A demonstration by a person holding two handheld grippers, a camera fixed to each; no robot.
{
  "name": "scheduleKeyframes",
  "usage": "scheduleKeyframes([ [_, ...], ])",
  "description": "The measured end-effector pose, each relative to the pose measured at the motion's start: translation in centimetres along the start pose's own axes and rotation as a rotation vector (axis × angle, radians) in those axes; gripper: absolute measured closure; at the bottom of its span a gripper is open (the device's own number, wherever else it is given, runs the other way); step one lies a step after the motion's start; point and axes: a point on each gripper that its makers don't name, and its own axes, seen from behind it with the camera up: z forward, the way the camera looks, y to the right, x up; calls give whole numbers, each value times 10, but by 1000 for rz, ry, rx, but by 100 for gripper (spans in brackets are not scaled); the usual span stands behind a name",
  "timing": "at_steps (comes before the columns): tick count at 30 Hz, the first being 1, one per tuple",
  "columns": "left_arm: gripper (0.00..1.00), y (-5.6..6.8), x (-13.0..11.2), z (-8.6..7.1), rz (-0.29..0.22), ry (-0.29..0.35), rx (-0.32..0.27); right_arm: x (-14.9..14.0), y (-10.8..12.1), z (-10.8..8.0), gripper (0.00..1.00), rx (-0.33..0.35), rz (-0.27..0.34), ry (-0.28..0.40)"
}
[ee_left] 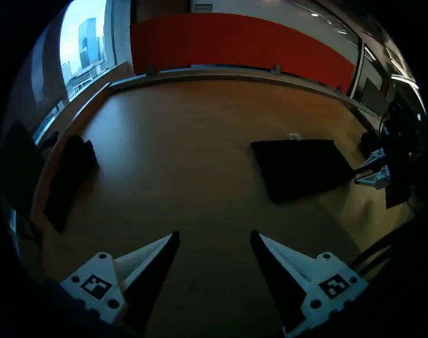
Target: Fold towel
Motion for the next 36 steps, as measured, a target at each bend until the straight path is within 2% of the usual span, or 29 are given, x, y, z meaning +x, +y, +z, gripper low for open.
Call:
scheduleKeyframes([
  [2, 7, 0, 0, 0, -1, -1, 1, 0, 0, 1, 57, 2, 3, -3],
  [9, 7, -1, -3, 0, -7, -5, 0, 0, 2, 3, 79, 14, 5, -8],
  [15, 7, 0, -2, 1, -8, -7, -2, 0, 3, 5, 93, 13, 4, -12],
  [26, 7, -2, 4, 5, -6, -3, -3, 14, 4, -4, 95, -3, 18, 26],
  [36, 7, -3, 11, 6, -6, 4, -4, 46, 6, -21, 95, -11, -9, 84],
])
